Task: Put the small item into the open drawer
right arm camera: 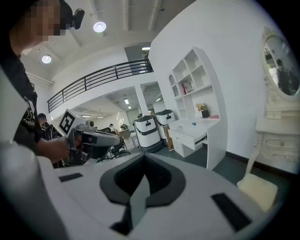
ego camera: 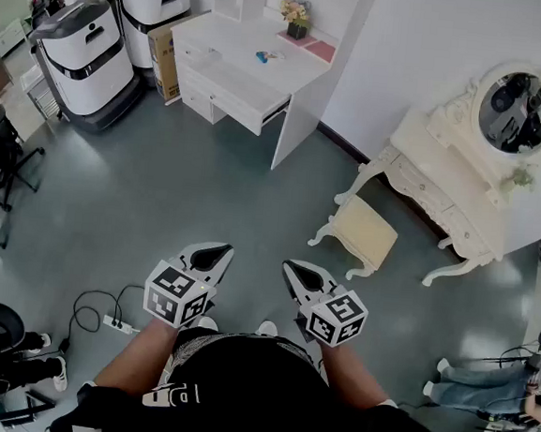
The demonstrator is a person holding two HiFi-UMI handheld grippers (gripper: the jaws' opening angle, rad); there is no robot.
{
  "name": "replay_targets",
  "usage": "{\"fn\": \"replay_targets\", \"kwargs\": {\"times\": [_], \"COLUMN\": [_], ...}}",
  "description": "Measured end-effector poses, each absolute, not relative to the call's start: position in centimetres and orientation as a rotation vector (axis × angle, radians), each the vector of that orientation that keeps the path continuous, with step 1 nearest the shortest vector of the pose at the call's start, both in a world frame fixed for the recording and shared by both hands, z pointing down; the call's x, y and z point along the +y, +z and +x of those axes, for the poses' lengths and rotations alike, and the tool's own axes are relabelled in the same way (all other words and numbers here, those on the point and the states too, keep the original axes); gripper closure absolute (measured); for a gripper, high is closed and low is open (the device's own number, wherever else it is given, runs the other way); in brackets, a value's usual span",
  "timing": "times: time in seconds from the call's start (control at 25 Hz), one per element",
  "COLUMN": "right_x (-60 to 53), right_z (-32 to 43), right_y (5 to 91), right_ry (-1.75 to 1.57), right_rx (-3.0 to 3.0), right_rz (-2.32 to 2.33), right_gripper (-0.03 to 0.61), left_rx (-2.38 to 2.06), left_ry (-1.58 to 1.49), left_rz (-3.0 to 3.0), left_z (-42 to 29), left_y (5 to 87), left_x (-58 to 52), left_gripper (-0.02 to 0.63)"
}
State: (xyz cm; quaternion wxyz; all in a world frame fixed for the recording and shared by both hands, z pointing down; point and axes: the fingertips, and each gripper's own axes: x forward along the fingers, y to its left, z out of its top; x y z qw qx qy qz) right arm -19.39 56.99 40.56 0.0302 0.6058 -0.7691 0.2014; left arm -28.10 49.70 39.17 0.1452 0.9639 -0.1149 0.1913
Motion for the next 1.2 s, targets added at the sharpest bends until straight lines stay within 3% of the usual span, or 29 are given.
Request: {"fn": "replay_targets", "kwargs": {"times": [0.76, 1.2], "right_x": [56.2, 52.2], "right_z": [-20.9, -28.0], "right_y": [40.7, 43.4], "right_ry": [0.649, 0.716], "right_rx": [-2.324, -2.339], "right_rz": [1.947, 1.862], "right_gripper": [0.569, 0.569], "left_rx": [-0.294, -0.33], "left_ry": [0.509, 0.608], "left_rz": [2.764, 2.773], "left_z": [-29.9, -36.0], "left_y": [39.0, 42.0], "left_x": [48.1, 44.2], "left_gripper": [0.598, 0.598]}}
